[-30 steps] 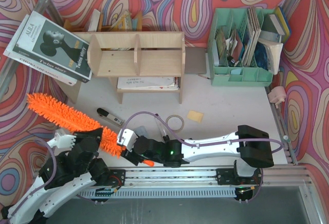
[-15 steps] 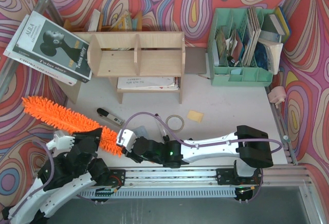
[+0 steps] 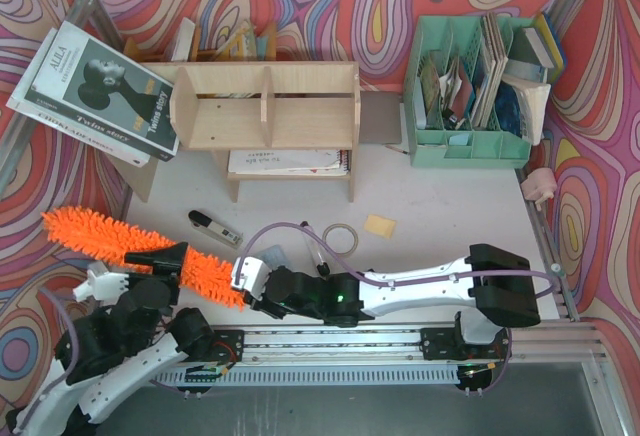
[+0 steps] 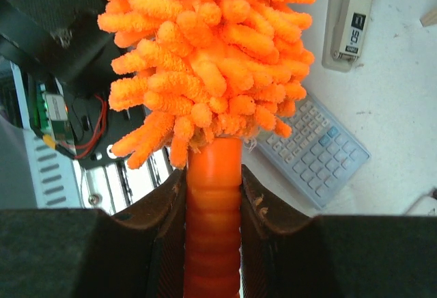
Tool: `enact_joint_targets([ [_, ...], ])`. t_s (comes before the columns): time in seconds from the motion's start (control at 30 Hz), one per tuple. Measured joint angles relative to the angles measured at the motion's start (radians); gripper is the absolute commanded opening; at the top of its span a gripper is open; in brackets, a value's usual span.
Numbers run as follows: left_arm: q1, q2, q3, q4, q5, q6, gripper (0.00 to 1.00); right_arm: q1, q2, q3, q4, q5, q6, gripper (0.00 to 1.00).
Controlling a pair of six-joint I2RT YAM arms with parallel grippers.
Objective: Dust the bookshelf with a duster
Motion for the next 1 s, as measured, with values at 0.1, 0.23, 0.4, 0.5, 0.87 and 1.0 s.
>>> enact_joint_targets([
  [0.1,0.0,-0.002,0.04,-0.032,-0.014,0.027,0.92,0.001,-0.026,-0.023,-0.027,-0.002,-0.017,0.0],
  [0.23,0.0,-0.002,0.129,-0.066,-0.052,0.119,0.98,0.007,-0.067,-0.063,-0.038,0.01,-0.043,0.0],
  [0.4,0.0,0.021,0.269,-0.03,-0.072,0.397,0.98,0.019,-0.13,-0.12,-0.042,0.043,-0.097,0.0],
  [0.5,0.0,0.09,0.383,-0.002,-0.084,0.563,0.98,0.023,-0.154,-0.14,-0.043,0.08,-0.142,0.0],
  [0.87,0.0,0.256,0.455,0.224,-0.173,1.036,0.98,0.026,-0.202,-0.221,0.033,0.282,-0.41,0.0],
  [1.0,0.0,0.104,0.34,0.419,-0.179,1.219,0.98,0.016,-0.212,-0.237,0.095,0.326,-0.507,0.0],
])
